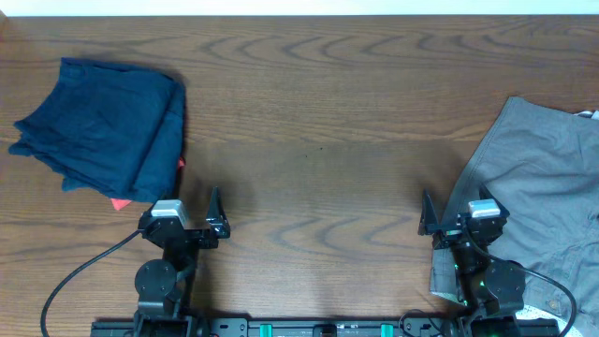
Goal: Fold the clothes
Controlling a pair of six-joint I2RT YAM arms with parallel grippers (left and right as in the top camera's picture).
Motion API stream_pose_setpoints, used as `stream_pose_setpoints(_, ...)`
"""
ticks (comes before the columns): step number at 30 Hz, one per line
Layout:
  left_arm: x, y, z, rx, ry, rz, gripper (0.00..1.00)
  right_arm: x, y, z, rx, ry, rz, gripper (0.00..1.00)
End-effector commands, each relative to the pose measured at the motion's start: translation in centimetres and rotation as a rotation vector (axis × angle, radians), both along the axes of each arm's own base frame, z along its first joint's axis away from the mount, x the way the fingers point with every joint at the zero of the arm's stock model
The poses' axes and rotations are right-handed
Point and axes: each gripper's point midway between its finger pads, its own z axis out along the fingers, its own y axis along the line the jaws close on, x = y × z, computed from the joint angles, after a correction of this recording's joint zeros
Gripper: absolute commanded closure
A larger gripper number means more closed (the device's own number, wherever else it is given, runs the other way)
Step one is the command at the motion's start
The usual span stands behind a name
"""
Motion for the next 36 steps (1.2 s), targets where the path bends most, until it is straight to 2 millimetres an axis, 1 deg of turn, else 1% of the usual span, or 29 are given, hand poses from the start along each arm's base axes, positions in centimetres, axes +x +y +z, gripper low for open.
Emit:
stream_pose_setpoints(1,0.0,0.4,-1.6,0.018,0.035,0.019,0.02,-0.1,0.4,0.0,-0.011,-0.002,0.020,0.01)
stream_pose_setpoints(27,0.0,0.4,-1.6,0.018,0.035,0.019,0.02,-0.1,0.4,-0.1,-0.011,0.001,0.020,0.01)
stream_pose_setpoints(36,0.0,0.4,-1.6,0.018,0.036,0.019,0.02,0.1,0.5,-1.1,-0.016,0.045,0.020,0.01)
